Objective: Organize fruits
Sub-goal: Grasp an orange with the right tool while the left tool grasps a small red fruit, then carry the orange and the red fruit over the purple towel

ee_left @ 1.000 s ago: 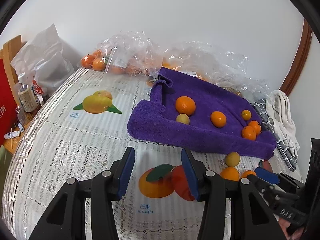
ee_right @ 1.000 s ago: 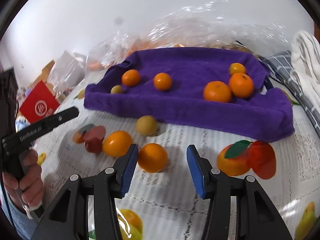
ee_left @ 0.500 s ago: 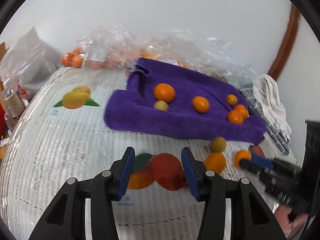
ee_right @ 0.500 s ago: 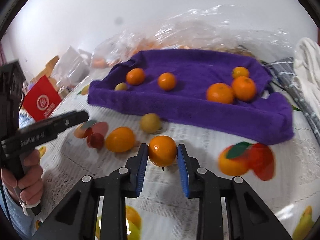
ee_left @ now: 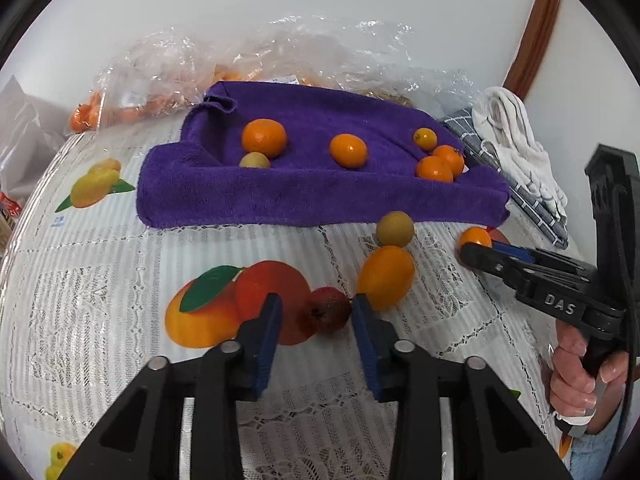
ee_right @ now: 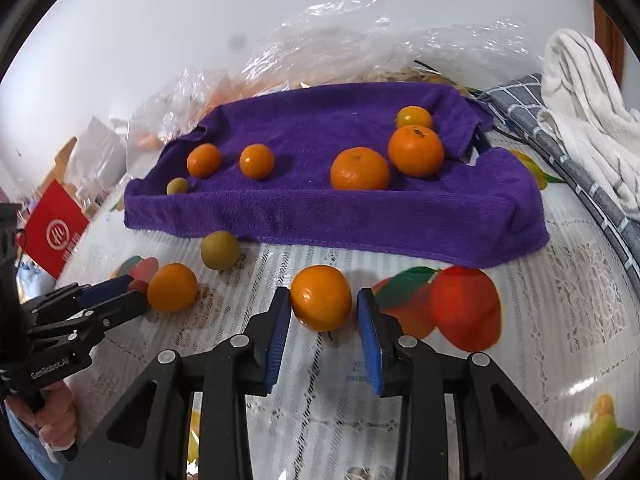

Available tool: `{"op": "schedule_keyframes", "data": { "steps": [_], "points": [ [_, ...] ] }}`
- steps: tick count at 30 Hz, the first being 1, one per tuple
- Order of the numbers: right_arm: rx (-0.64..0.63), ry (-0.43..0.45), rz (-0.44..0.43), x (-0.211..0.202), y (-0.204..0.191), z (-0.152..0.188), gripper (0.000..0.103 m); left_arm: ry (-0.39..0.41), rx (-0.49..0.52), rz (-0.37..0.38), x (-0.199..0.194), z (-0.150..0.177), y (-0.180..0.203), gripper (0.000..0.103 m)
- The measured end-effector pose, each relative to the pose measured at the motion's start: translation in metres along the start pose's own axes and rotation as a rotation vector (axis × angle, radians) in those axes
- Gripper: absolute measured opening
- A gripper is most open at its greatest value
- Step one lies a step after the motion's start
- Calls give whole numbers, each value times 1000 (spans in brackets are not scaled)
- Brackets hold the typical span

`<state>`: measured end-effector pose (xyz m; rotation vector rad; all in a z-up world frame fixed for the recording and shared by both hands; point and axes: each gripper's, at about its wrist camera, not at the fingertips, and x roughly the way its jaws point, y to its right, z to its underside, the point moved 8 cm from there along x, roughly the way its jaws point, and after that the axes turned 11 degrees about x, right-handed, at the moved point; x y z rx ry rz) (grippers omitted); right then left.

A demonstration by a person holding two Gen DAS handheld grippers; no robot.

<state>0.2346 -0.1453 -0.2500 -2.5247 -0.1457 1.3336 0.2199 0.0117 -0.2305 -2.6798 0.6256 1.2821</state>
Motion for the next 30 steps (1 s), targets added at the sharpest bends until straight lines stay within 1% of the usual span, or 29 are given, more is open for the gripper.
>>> {"op": "schedule_keyframes", "data": {
  "steps": [1, 2, 4, 8, 13, 16, 21, 24, 27, 30],
  "points": [
    [-11, -2, 6, 2, -2, 0, 33, 0, 2, -4, 0, 0, 1, 26],
    [-18, 2, 8, 3, -3, 0, 30, -1, 3, 0, 0, 0, 1, 23],
    [-24, 9, 13, 2, -5, 0, 30, 1, 4, 4, 0, 0, 1, 23],
    [0, 32, -8, -4, -1, -3, 30, 17, -21, 6, -3, -1, -3, 23],
    [40, 68, -26, -15, 5, -7, 30, 65, -32, -44, -11, -7, -11, 23],
    [40, 85, -12, -18, 7, -10, 30, 101, -51, -65, -18, -12, -17, 23],
    [80, 91, -11, -22, 18, -16, 30, 158, -104, -69, -30, -19, -28, 23],
    [102, 94, -1, -23, 25, -17, 30, 178, -109, -85, -35, -22, -32, 23],
    [115, 98, 1, -23, 28, -19, 30, 192, -120, -80, -39, -23, -32, 23],
    [119, 103, 0, -24, 29, -19, 30, 204, -121, -90, -42, -24, -33, 23]
  ]
}}
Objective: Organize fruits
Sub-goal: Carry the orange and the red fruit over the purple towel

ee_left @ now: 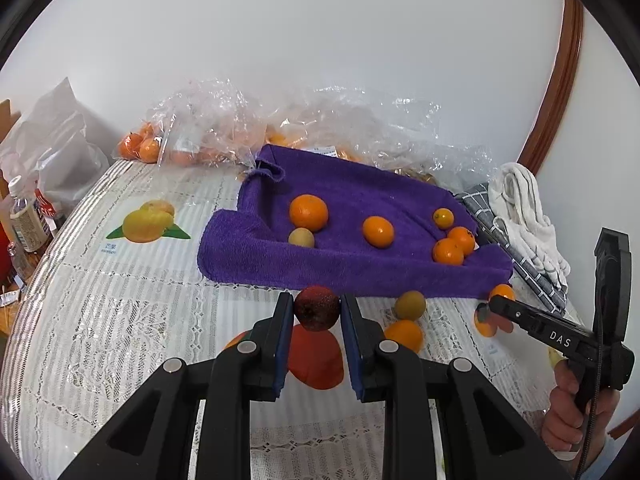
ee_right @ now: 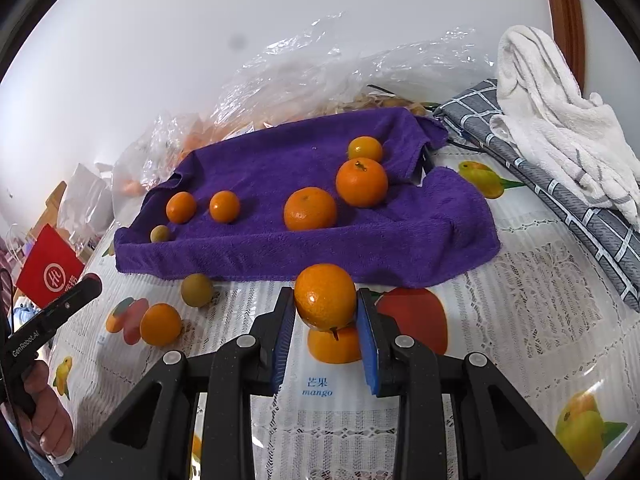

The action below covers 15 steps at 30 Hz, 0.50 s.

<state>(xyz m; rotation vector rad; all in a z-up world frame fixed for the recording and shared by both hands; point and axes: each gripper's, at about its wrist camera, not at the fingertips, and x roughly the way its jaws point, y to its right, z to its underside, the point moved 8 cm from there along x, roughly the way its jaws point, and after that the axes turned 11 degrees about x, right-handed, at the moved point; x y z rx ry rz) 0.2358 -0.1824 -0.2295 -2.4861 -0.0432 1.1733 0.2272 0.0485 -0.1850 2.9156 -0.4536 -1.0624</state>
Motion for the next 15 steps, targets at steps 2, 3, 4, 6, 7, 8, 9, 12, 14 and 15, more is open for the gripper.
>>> {"op": "schedule_keyframes", "data": {
  "steps": [2, 3, 4, 6, 7, 8, 9, 12, 14, 15],
  "points": [
    [1, 1, -4, 0, 0, 0, 30, 7, 3, -2, -2, 0, 1, 23],
    [1, 3, -4, 0, 0, 0, 30, 10, 5, 0, -3, -1, 2, 23],
    [1, 5, -3, 0, 0, 0, 30, 13, 7, 1, -3, -1, 3, 23],
    [-2, 6, -1, 0, 0, 0, 30, 19, 12, -2, -5, -1, 3, 23],
    [-4, 7, -2, 0, -1, 0, 30, 23, 15, -4, -5, -1, 4, 23],
    [-6, 9, -1, 0, -1, 0, 30, 26, 16, -6, -6, -2, 4, 23],
    [-11, 11, -2, -1, -2, 0, 30, 29, 17, -8, -7, -2, 4, 23],
    [-17, 18, -3, -2, -3, 0, 30, 43, 21, -23, -9, -3, 3, 23],
    [-18, 22, -4, -2, -3, -1, 30, 51, 18, -32, -11, -5, 1, 23],
    [-17, 23, -2, -2, -3, -2, 30, 56, 14, -35, -12, -5, 0, 23]
  ]
}}
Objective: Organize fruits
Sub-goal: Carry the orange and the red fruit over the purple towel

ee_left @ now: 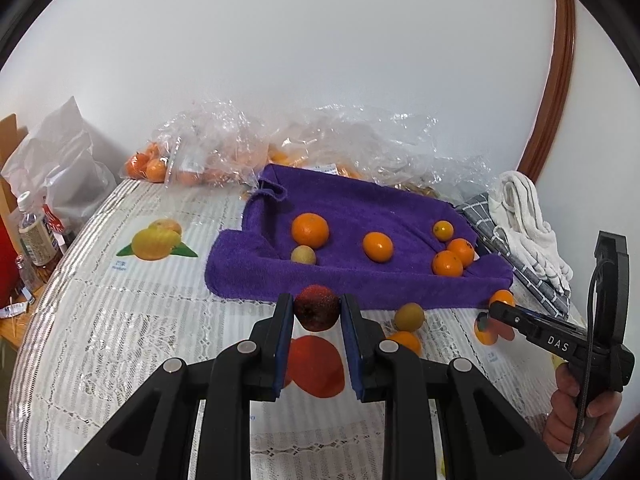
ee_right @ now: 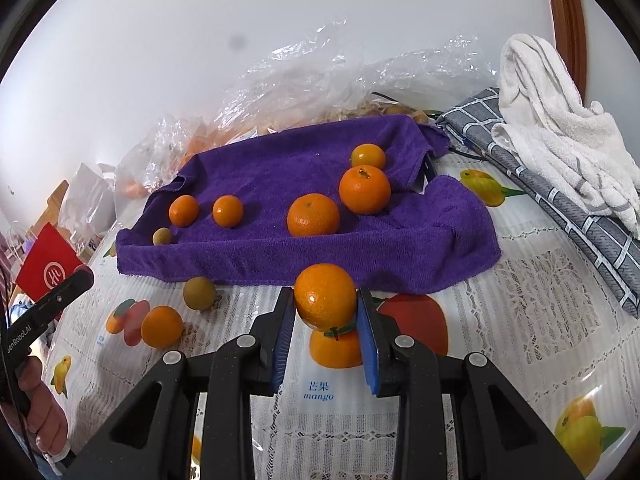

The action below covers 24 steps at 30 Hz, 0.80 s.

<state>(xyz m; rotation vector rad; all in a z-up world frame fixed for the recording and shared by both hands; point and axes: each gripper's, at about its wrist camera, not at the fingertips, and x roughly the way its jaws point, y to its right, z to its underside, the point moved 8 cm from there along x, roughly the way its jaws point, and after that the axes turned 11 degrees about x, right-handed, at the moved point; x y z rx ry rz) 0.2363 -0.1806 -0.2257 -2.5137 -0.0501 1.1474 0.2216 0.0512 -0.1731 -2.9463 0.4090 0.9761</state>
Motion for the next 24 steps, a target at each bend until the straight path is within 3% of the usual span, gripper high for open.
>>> {"op": "schedule_keyframes", "data": {
  "steps": [9, 16, 24],
  "points": [
    [7, 16, 30, -9, 4, -10, 30, 27, 17, -78, -5, -7, -11, 23],
    [-32, 41, 48, -30, -2, -28, 30, 25, 21, -93, -13, -17, -14, 23],
    [-49, 89, 47, -45, -10, -59, 30, 48, 92, -17, -36, -54, 8, 23]
  ]
}}
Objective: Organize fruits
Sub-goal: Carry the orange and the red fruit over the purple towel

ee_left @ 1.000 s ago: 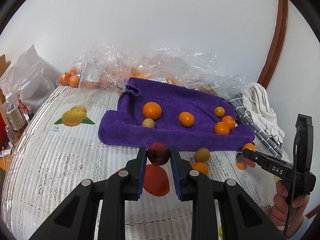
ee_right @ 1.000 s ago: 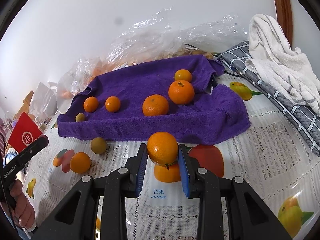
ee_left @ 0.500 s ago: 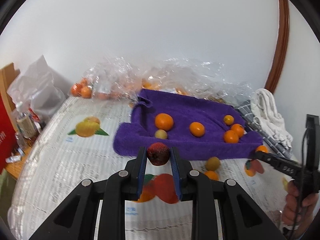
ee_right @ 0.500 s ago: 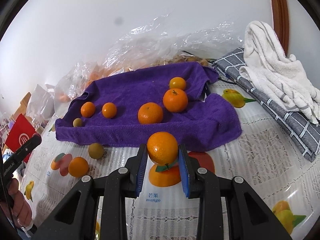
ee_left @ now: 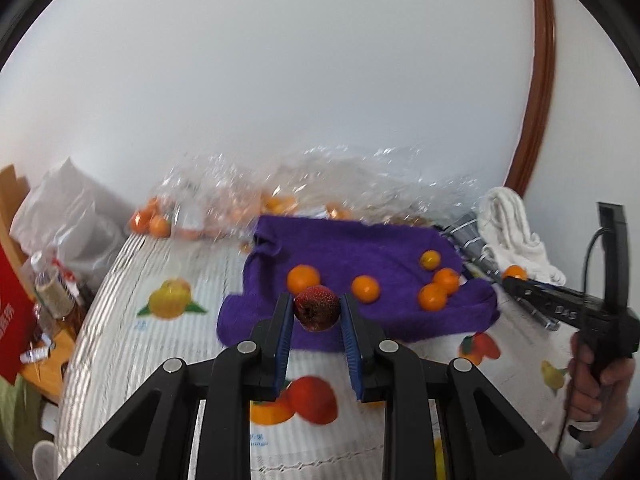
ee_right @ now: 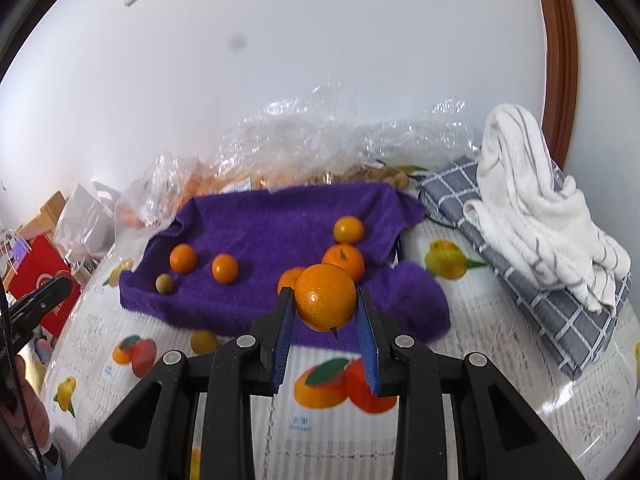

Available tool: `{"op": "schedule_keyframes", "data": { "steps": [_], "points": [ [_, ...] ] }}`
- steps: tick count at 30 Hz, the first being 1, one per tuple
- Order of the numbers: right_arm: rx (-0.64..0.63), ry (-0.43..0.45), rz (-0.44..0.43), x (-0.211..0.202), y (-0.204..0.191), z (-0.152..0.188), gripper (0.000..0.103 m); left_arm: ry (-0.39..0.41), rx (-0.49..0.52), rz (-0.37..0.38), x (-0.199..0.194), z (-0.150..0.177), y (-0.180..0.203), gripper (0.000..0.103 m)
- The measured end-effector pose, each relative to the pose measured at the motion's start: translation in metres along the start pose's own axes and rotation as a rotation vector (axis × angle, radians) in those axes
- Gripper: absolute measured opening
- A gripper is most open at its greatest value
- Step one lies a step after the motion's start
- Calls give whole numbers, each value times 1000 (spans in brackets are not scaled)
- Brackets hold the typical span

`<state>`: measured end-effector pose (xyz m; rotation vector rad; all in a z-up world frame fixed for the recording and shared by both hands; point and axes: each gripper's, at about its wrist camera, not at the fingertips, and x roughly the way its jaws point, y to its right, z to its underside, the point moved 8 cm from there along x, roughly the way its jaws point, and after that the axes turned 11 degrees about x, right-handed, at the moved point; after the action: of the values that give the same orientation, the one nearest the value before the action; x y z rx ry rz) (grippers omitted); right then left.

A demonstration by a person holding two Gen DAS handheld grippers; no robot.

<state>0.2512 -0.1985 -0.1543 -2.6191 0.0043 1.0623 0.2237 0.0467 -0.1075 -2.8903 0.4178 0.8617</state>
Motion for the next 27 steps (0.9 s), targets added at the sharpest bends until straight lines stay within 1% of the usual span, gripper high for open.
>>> {"op": "schedule_keyframes", "data": {
  "steps": [3, 8, 10, 12, 14, 16, 18, 21, 23, 27],
  "points": [
    [7, 9, -15, 2, -4, -12, 30, 8, -9, 11, -1, -17, 0, 23],
    [13, 29, -28, 5, -12, -34, 30, 1, -27, 8, 6, -39, -4, 23],
    [12, 34, -34, 7, -14, -41, 30, -5, -16, 9, 12, -44, -7, 23],
    [3, 40, -31, 9, -16, -49, 30, -10, -12, -10, 19, -46, -16, 23],
    [-7, 44, -23, 13, -15, -54, 30, -24, -23, -25, 27, -48, -26, 23],
    [-12, 44, -17, 18, -12, -58, 30, -40, -53, -25, 36, -48, -39, 23],
    [-10, 34, -8, 27, -7, -60, 30, -55, -80, -19, 44, -47, -48, 23],
    [8, -8, -11, 46, 1, -59, 30, -74, -109, -21, 58, -47, -57, 23],
    [11, -40, -15, 60, 3, -55, 30, -89, -114, -20, 69, -46, -55, 23],
    [-28, -95, 15, 82, 9, -38, 30, -125, -100, 6, 90, -38, -39, 23]
  ]
}}
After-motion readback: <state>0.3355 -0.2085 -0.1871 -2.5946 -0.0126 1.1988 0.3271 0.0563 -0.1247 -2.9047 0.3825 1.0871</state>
